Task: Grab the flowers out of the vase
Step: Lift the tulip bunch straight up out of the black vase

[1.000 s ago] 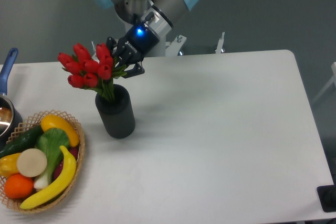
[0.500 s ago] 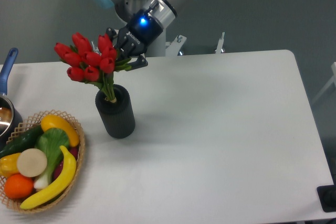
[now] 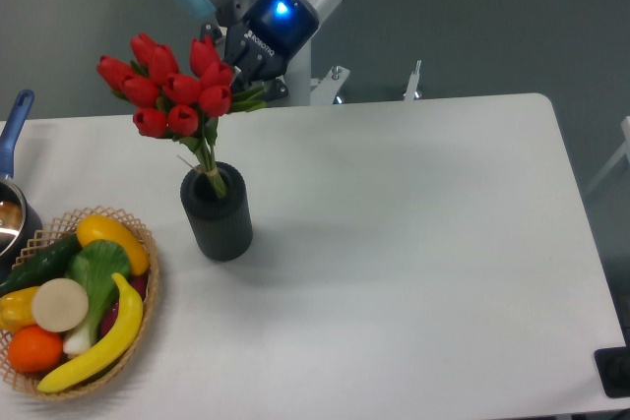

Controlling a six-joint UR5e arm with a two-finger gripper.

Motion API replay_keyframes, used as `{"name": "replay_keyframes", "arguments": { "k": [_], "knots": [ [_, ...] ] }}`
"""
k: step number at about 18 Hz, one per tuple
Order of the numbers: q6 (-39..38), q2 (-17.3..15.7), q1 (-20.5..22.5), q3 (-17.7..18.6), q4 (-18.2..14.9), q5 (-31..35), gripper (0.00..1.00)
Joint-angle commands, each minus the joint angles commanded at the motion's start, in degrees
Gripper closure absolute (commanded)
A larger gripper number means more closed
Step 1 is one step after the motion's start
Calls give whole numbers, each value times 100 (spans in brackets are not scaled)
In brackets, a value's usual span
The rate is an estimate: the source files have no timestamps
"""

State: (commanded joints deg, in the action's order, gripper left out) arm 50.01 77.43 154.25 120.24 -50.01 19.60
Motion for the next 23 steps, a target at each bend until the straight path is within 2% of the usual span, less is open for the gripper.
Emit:
{"name": "replay_keyframes", "arguments": {
  "k": [8, 13, 23],
  "knots": [
    [-457, -184, 184, -53, -35, -18, 88],
    [-844, -176, 360, -237, -35, -263, 88],
    [-994, -114, 431, -387, -26, -316, 88]
  ]
}}
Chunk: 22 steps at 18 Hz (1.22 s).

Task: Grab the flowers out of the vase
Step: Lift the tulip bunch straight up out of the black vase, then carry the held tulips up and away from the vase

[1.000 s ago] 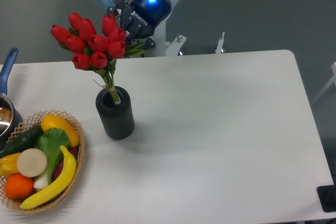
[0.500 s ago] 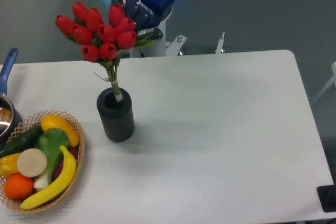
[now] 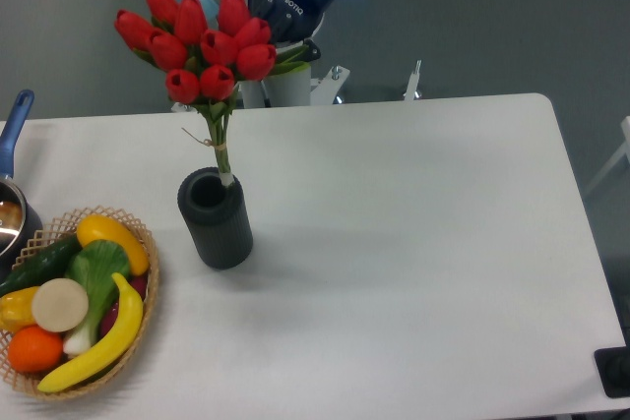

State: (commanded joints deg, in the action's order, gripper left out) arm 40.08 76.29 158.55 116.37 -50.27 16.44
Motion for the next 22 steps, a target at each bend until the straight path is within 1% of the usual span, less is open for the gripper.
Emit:
{"name": "replay_keyframes", "arguments": {
  "k": [3, 5, 9, 12, 13, 15, 17, 18, 19, 20, 22],
  "knots": [
    [79, 0, 122, -17, 26, 17, 88],
    [158, 9, 219, -114, 44, 26, 86],
    [562, 193, 281, -228, 44, 70, 86],
    [676, 211, 404, -334, 62, 333, 86],
    [764, 220, 439, -386, 62, 517, 86],
    [983, 342, 448, -509, 62, 991, 87],
    [1037, 360, 448, -597, 27, 1448, 87],
    [1046, 352, 440, -580, 26, 1685, 87],
    [1089, 352, 439, -528, 18, 2070, 87],
    [1255, 369, 422, -440, 18, 2579, 87],
    [1493, 439, 404, -387, 0, 3179, 87]
  ]
}}
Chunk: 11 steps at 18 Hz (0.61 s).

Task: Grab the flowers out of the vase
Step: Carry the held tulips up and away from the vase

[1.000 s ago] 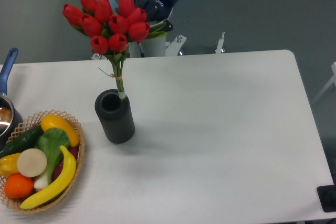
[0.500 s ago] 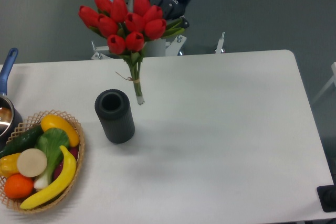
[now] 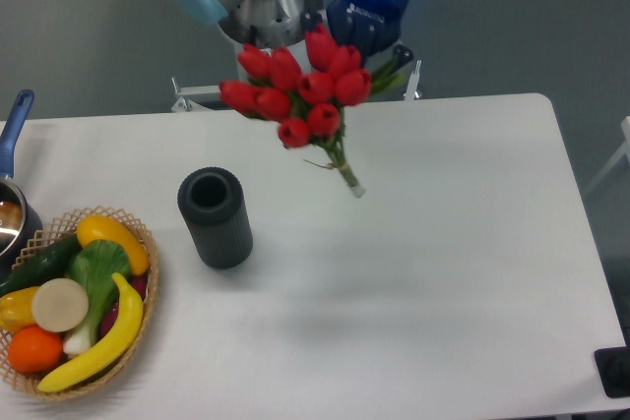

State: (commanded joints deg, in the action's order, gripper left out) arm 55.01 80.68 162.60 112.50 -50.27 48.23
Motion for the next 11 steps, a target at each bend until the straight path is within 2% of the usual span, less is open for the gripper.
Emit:
{"name": "replay_keyframes", "arguments": {
  "k": [3, 5, 7, 11],
  "knots": [
    [27, 202, -53, -184, 0, 196, 88],
    [167, 255, -62, -272, -157, 266, 91],
    [640, 317, -105, -473, -656, 834, 92],
    [1107, 431, -167, -1000, -1685, 1249, 93]
  ]
}}
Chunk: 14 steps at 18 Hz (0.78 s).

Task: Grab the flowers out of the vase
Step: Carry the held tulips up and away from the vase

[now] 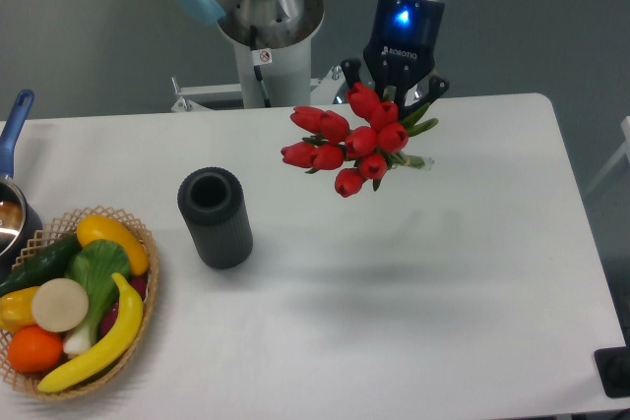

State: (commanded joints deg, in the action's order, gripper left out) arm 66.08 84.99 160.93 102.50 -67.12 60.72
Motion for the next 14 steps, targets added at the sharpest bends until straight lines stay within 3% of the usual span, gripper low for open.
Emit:
{"name": "replay_keyframes", "arguments": {
  "k": [5, 10, 14],
  "knots": [
    [414, 386, -193, -896, -1275, 809, 93],
    [423, 764, -369, -1407, -1637, 1572, 91],
    [711, 1054, -492, -1382, -1691, 2032, 88]
  ]
}}
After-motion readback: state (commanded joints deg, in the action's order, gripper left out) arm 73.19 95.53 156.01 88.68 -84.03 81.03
